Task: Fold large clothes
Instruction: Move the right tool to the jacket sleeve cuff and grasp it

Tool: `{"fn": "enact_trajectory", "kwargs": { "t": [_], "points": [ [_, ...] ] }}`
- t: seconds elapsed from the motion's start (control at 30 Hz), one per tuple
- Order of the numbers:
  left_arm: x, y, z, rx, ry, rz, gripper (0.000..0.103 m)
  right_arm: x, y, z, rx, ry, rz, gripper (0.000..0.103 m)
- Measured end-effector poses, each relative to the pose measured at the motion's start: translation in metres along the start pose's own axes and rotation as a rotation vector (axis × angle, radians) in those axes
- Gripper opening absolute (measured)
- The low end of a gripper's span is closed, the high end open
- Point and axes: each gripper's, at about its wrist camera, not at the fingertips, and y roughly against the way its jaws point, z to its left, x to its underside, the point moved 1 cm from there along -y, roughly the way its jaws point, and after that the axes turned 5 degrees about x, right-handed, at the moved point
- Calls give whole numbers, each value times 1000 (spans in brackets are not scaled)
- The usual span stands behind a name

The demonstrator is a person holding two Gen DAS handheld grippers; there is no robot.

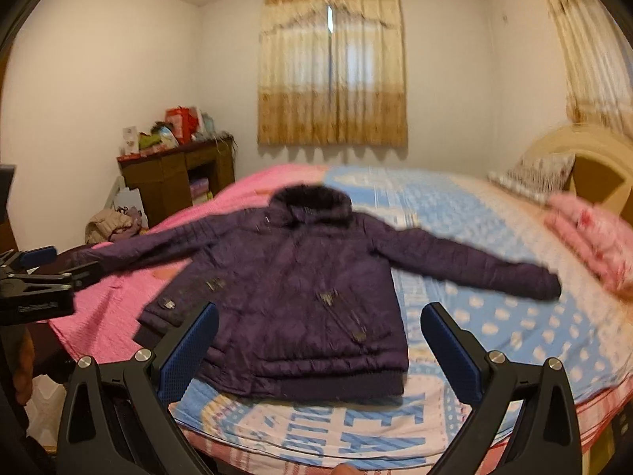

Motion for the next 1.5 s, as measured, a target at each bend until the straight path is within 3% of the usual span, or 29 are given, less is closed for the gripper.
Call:
{"fn": "enact_trajectory", "kwargs": {
  "t": [0.23,0.47,0.83,1.13,1.5],
  "points": [
    [-17,-62,-14,-26,-33,72,103,11,-66,-59,40,-90,130,102],
    [-42,-112,-25,-29,-43,80,103,-5,-111,-112,146,-110,154,102],
    [-66,-177,-45,-48,-74,104,103,-14,-181,-231,285,-289,224,102],
    [-76,-214,-68,-53,-119,115,103,-7,-203,-303,418,-371,250,102],
    [-74,-248,-84,-37,-127,173,103,6,-214,-382,492,-570,261,102]
  ]
}}
